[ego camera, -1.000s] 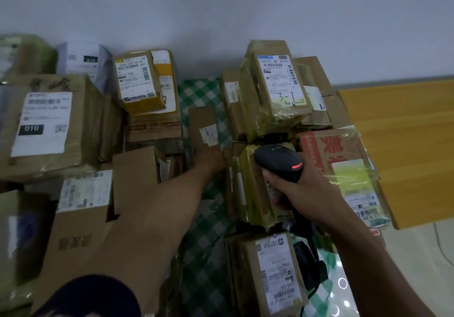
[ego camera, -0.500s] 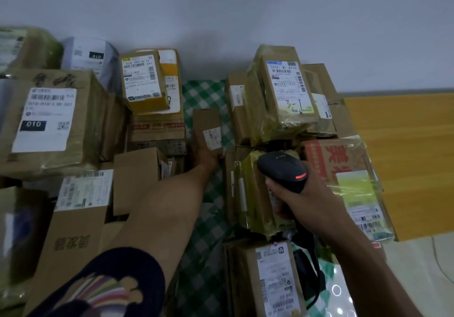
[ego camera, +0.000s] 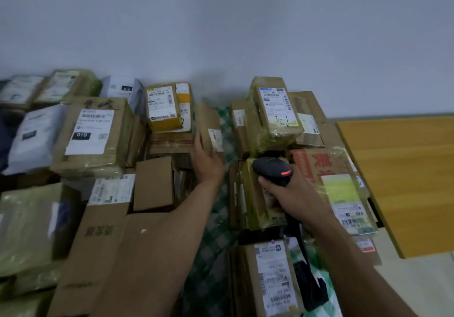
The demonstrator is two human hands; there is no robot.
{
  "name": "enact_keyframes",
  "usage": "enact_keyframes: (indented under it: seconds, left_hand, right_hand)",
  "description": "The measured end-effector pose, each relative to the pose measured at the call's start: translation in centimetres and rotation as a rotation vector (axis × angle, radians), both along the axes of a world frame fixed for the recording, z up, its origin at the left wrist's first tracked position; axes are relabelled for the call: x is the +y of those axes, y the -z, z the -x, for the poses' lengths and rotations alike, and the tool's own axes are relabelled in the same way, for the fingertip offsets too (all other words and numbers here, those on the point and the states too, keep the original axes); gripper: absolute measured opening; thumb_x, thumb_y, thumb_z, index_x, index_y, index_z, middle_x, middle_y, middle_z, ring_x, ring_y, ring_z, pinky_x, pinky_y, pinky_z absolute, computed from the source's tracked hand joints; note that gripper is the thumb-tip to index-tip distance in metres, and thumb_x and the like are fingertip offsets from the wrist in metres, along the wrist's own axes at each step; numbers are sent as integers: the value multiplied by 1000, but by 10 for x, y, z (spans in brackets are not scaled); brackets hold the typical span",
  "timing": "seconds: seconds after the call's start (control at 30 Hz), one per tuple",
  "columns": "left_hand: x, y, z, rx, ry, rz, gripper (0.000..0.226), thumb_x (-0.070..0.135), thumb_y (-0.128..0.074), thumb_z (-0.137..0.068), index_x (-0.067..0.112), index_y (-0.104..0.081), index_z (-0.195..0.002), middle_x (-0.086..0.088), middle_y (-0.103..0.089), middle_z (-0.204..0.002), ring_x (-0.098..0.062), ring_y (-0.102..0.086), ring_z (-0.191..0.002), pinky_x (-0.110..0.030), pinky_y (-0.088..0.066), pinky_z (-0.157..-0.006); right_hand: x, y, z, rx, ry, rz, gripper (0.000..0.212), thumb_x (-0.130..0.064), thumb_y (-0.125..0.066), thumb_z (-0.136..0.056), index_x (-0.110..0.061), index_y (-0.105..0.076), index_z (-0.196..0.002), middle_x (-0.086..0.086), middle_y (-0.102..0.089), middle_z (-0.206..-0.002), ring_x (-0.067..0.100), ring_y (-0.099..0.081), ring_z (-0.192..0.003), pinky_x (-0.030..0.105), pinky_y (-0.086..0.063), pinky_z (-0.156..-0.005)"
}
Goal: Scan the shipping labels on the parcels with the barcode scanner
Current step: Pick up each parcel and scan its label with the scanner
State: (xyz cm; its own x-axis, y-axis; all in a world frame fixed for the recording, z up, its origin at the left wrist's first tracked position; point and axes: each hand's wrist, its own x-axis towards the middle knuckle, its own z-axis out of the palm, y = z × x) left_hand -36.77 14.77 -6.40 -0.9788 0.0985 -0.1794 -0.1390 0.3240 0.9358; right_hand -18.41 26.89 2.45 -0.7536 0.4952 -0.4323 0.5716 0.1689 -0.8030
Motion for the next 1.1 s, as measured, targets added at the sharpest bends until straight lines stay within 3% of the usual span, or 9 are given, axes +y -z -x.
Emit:
enact_keyframes:
  seconds: [0.07,0.2,0.23,0.33,0.4,0.57,0.73,0.87,1.1]
  left_hand:
    - [-13,-29,-20,9,-41,-165,67,12,-65,-99,22,-36,-159,-4,-44,-156,-22,-42,-144,-41,-35,-121]
    - [-53,-69,-64,85,-30,-218,65,22,-71,-96,25,-43,-155,9,-55,-143,-8,-54,-126,-13,-48,-97]
    - [-63,-74,-73,93,-11,-216,63,25,-72,-96,29,-46,-153,11,-57,-139,-7,-55,-123,-13,-49,-95]
    - [-87,-80,-88,49,66,-242,50,33,-71,-97,47,-49,-139,18,-58,-130,-5,-58,-119,-35,-54,-100]
    - [-98,-84,-96,21,120,-253,44,33,-67,-100,49,-47,-135,17,-58,-129,-6,-60,-117,-40,-56,-100]
    - [-117,-102,-106,70,221,-163,45,34,-60,-104,43,-44,-145,15,-55,-132,2,-57,-112,-12,-52,-79]
    - [-125,-122,-86,192,368,39,49,39,-57,-104,44,-42,-151,11,-47,-151,-14,-46,-139,-49,-43,-115]
    - [-126,-144,-70,263,436,274,50,38,-50,-108,38,-37,-157,9,-40,-156,-16,-38,-144,-42,-33,-116]
    - [-131,-150,-77,321,474,340,52,27,-51,-108,31,-38,-158,2,-40,-157,-19,-37,-146,-38,-33,-115]
  right_hand:
    - [0,-1,-1,0,-1,-31,73,-71,-76,-72,-29,-56,-128,4,-70,-95,25,-75,-74,47,-64,-66]
    - [-9,-18,-2,56,-35,-105,53,-54,-76,-87,-27,-59,-129,-1,-72,-94,15,-70,-75,30,-54,-61]
    - [-11,-23,-4,81,-39,-115,51,-52,-77,-88,-28,-59,-130,-3,-72,-91,13,-68,-72,27,-51,-60]
    - [-21,-44,-12,135,-87,-92,42,-43,-76,-92,-28,-60,-128,-2,-70,-75,15,-69,-59,28,-51,-56]
    - [-28,-55,-21,153,-117,-108,51,-52,-78,-87,-31,-57,-128,-5,-70,-76,15,-72,-61,29,-53,-58]
    - [-43,-80,-47,185,-180,-266,47,-43,-80,-89,-37,-51,-126,-10,-71,-90,5,-71,-65,18,-49,-57]
    - [-47,-86,-66,213,-239,-371,63,-51,-85,-79,-40,-54,-134,-20,-68,-110,0,-67,-98,23,-55,-82]
    - [-56,-93,-72,158,-338,-401,65,-57,-81,-81,-41,-50,-135,-20,-65,-114,0,-63,-102,22,-51,-86]
    - [-67,-101,-74,174,-393,-413,57,-51,-78,-89,-44,-44,-134,-23,-60,-112,0,-60,-103,18,-46,-85]
